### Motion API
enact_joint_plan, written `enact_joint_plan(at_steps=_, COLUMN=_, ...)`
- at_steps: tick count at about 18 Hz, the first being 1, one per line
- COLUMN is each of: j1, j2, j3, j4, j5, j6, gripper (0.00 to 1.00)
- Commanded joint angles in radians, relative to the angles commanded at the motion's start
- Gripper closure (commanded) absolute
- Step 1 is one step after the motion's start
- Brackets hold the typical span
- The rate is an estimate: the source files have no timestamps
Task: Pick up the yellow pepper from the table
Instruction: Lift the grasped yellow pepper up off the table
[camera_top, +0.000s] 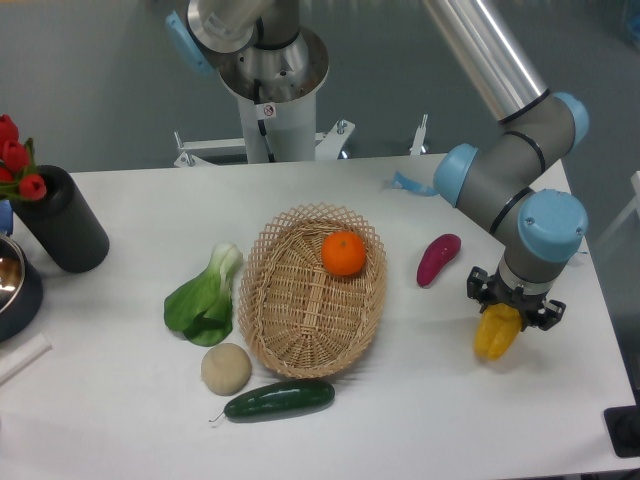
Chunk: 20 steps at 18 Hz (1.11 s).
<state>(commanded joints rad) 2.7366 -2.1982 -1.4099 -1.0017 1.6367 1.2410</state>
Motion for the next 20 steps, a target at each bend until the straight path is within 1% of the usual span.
enact_joint_plan(at_steps=3, j1=0.003, j2=0.002, j3=0.046, j4=-0.002, j5=-0.006, j6=0.003, gripper=0.68)
enact_joint_plan(at_steps=4, j1=0.005, j2=0.002, j3=0.055, j4=-0.002, j5=-0.002, j6=0.003, gripper=0.72)
enact_joint_plan(at_steps=6, j1=0.006, j2=0.011, j3=0.058, j4=-0.002, j5=-0.005, j6=0.003, gripper=0.72)
enact_joint_plan(at_steps=8, j1=0.005, j2=0.017, j3=0.075, j4=-0.003, j5=-0.006, j6=0.005, gripper=0.70)
enact_joint_plan(at_steps=11, j1=0.003, j2=0.017, j3=0.101, j4=-0.006, j5=-0.002, j6=0.003, gripper=0.72)
enact_joint_plan(at_steps=13, j1=0.003, j2=0.018, j3=0.109, j4=-0.009, j5=0.000, j6=0.003, gripper=0.72)
enact_joint_plan(at_steps=16, j1=0.009, j2=0.029, j3=0.114, j4=-0.034, j5=-0.001, j6=0.014, gripper=0.72)
enact_joint_plan(at_steps=20, j1=0.015, j2=0.035, j3=0.114, j4=-0.037, j5=-0.005, j6=0.028, gripper=0.72)
